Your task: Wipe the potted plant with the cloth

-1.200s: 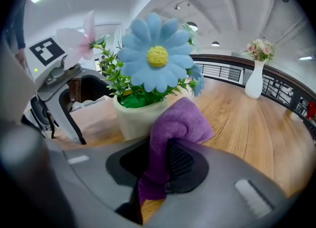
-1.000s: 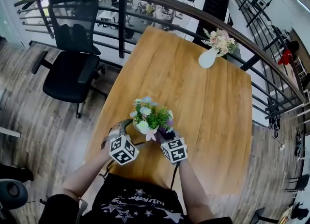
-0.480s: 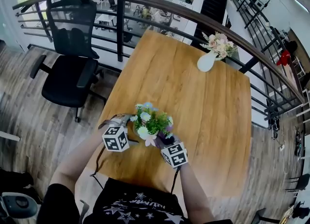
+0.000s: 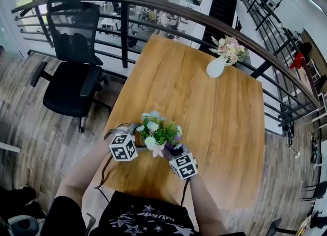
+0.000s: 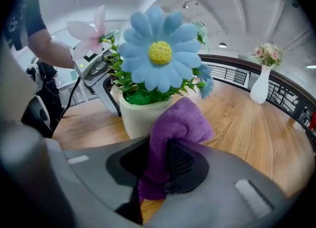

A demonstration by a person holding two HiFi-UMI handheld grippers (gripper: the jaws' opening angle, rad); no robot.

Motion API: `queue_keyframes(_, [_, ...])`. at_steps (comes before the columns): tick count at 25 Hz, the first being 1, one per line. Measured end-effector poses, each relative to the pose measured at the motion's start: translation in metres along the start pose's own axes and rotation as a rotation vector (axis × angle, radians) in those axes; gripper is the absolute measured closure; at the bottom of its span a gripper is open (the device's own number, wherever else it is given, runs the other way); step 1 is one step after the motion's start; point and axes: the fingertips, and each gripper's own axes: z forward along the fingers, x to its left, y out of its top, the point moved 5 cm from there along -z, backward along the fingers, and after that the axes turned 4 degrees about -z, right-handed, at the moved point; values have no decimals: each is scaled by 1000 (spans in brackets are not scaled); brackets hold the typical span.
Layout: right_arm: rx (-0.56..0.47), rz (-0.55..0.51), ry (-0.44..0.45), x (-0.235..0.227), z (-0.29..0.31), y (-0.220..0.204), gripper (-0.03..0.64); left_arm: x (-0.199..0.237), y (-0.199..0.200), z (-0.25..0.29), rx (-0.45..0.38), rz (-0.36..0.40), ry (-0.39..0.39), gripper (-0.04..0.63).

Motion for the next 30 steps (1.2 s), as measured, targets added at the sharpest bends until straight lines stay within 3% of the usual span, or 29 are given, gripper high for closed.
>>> queue_keyframes(9, [25, 13, 18, 11, -2, -2, 531, -5, -1, 0, 17, -97, 71, 184])
queue_keyframes(18, [12, 45, 80, 41, -5, 1, 531, -19, 1, -1, 37, -268, 240, 184])
queue_keyframes(30, [2, -16, 137, 59, 2, 7, 531, -25, 3, 0, 27, -361, 331, 189])
